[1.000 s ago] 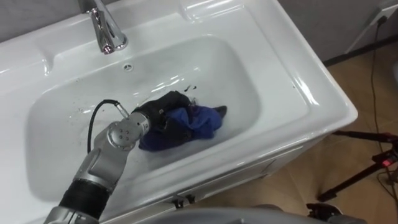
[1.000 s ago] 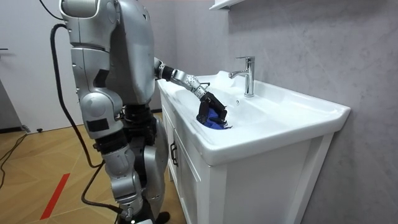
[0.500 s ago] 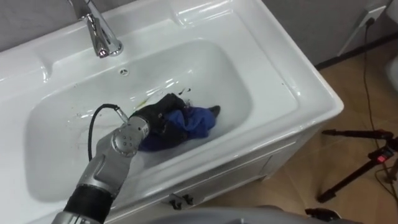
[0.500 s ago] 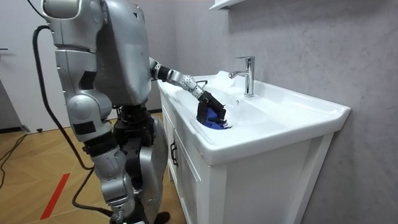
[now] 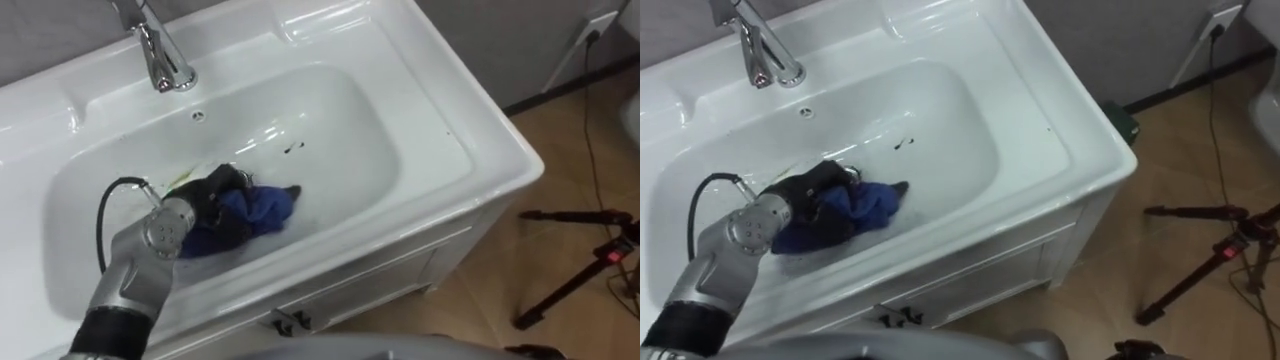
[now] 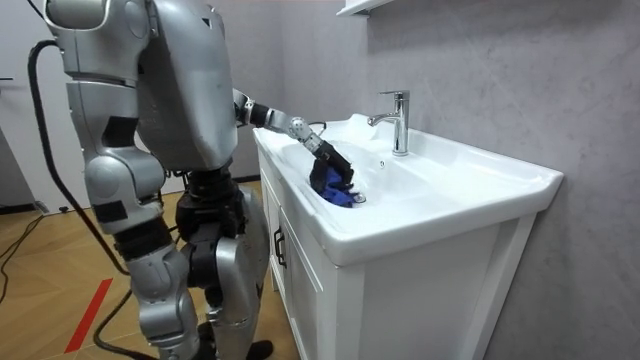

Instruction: Wipe basin

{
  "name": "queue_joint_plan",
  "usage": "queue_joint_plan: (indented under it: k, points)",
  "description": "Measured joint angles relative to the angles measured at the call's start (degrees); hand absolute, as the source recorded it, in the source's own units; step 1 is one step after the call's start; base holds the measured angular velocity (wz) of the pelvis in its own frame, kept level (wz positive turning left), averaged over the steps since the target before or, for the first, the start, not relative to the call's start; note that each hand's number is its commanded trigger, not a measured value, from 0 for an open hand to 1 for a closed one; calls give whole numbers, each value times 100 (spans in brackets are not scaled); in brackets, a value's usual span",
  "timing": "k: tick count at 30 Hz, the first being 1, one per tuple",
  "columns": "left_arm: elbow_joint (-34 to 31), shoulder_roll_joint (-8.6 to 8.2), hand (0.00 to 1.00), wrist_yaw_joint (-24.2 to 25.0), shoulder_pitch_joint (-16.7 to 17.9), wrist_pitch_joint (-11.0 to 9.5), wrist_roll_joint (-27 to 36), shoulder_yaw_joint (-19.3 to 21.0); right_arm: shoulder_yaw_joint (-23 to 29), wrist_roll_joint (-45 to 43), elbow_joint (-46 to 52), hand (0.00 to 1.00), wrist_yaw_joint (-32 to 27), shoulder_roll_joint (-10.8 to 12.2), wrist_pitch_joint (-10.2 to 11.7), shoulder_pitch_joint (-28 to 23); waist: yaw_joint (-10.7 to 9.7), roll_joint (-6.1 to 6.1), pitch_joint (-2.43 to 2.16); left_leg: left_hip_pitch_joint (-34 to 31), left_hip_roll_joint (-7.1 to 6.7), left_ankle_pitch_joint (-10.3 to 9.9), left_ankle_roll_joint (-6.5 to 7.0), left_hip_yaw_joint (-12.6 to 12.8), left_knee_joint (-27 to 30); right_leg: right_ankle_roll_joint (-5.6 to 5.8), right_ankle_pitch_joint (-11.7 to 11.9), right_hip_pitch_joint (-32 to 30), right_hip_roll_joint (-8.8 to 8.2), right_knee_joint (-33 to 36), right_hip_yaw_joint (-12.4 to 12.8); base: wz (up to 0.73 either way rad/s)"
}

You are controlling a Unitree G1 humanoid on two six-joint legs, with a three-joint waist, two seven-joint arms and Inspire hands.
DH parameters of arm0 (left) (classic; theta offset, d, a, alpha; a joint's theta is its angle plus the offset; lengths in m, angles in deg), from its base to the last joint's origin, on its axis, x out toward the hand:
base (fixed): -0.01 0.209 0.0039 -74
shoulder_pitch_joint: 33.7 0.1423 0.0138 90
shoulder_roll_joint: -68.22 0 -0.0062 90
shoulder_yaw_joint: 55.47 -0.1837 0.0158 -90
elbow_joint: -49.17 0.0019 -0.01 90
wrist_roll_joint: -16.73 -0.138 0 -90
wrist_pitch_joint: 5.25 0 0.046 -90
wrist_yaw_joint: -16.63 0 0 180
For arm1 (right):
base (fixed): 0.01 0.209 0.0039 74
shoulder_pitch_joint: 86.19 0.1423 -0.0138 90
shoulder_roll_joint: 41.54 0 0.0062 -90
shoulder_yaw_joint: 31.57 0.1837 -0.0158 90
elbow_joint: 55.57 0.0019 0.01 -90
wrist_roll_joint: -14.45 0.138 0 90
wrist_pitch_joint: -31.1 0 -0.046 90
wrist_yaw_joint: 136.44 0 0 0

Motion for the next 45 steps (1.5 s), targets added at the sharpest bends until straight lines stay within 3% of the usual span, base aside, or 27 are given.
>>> queue_joint_plan:
  k: [2,5,10,16,23,28,36,41,45]
  points:
    - [-94,159,100,142,197,77,-323,225,76,-141,2,0,24,-140,75,42,29,168,6,-70,0,0,0,-17,4,-3,2,-2,1,-41,-110,20]
    - [-237,412,100,393,447,112,-571,463,186,-124,143,0,60,-241,127,32,180,278,8,-67,2,1,-1,-10,3,-26,-37,-22,-14,31,-117,5]
    - [-502,442,100,701,536,152,-1043,666,229,-140,215,0,122,-302,258,74,315,316,9,-67,0,2,-2,-124,5,-53,-89,14,-8,45,-205,9]
    - [-631,475,100,1069,542,248,-1072,800,276,-189,246,0,276,-368,275,42,384,402,22,-251,18,1,-3,-181,190,-68,-103,27,-3,28,-273,4]
    - [-718,632,100,1322,535,332,-1057,806,354,-245,253,0,248,-391,236,118,447,401,20,-253,24,1,-3,-430,213,-70,-102,22,10,135,-455,6]
    - [-701,646,100,1427,466,481,-1058,806,357,-220,243,0,170,-424,238,260,446,396,21,-287,47,2,-4,-463,218,-69,-102,-2,15,173,-601,2]
    - [-744,648,100,1480,324,490,-1061,823,374,-139,247,0,46,-426,234,250,453,371,33,-464,57,2,-4,-571,353,-70,-102,-109,-4,268,-674,6]
    - [-1023,647,100,1338,299,487,-1077,858,362,-7,230,0,-48,-424,307,164,462,255,80,-565,105,3,-7,-552,404,-69,-102,-238,-32,435,-761,11]
    - [-1097,634,100,1151,333,487,-1074,864,344,206,236,0,-115,-396,319,90,461,151,88,-565,106,5,-10,-570,405,-82,-112,-232,-20,436,-730,1]
